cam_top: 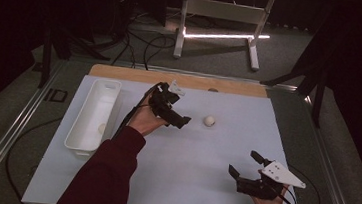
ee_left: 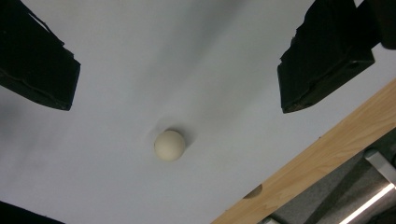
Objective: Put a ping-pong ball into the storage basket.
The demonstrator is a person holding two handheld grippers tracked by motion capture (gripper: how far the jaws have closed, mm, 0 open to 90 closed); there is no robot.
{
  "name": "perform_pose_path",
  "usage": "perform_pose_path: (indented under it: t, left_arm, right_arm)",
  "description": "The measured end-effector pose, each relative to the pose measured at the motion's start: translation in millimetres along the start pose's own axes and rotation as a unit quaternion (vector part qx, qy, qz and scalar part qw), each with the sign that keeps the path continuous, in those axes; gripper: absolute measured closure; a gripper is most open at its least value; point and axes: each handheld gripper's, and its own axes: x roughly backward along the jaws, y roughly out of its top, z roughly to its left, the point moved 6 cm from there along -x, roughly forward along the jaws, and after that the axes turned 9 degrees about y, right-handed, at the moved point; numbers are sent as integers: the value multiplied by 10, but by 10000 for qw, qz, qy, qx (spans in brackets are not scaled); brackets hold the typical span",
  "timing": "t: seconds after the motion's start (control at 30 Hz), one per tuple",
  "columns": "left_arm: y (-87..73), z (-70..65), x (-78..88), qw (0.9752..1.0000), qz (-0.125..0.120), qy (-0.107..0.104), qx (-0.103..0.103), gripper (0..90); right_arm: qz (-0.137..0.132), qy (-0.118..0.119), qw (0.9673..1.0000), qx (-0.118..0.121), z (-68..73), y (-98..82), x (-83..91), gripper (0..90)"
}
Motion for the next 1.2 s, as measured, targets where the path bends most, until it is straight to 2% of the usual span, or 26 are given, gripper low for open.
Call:
perform_pose_path:
  t: [0.47, 0.63, 0.9, 1.2]
  left_arm:
    - [43, -3, -124, 9999, -70, -83, 22, 0]
    - [49, 9, -145, 9998, -107, -125, 94, 0]
    - [57, 22, -191, 9998, -69, -123, 116, 0]
    - [137, -42, -266, 9999, -26, -170, -6, 0]
  right_arm:
    - [-12, 16, 10000, 0, 14, 8, -10, 72]
    - [-41, 18, 10000, 6, 14, 19, -3, 72]
    - [-45, 41, 10000, 10, 19, 21, -6, 72]
    - [-58, 41, 10000, -4, 17, 22, -1, 72]
